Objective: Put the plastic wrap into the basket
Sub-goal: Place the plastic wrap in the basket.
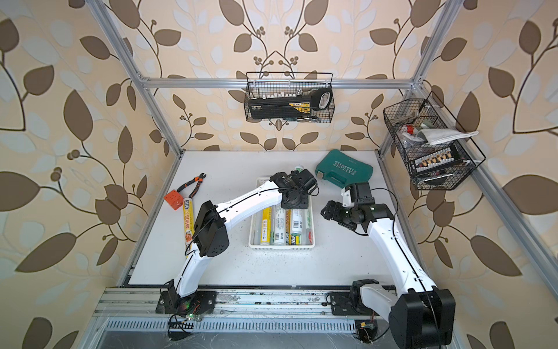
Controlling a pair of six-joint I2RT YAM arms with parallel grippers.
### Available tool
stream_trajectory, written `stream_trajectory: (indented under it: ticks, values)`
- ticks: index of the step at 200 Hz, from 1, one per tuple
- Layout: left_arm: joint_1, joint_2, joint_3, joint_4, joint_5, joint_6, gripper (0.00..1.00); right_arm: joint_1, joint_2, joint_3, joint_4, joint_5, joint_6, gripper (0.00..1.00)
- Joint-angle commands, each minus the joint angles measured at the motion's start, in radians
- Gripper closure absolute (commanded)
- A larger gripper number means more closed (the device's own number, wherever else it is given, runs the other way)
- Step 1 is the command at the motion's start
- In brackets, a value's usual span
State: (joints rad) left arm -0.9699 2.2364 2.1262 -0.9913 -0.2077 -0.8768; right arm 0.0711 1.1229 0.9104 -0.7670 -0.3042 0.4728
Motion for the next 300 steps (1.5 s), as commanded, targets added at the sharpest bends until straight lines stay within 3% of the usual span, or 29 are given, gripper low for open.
stream_trajectory:
  ticks: [1, 186, 300]
  values:
    - [-0.003, -0.013, 0.023, 0.063, -0.001, -0.025, 0.61, -0.009, -0.015, -0.021, -0.014, -0.022, -0.019, 0.16]
    - [-0.007, 0.009, -0.068, 0.111, 0.072, -0.087, 0.59, -0.027, 0.000, -0.016, -0.029, -0.032, -0.048, 0.16]
    - [-0.040, -0.063, -0.177, 0.112, 0.078, -0.105, 0.59, -0.027, 0.001, -0.031, -0.028, -0.033, -0.045, 0.16]
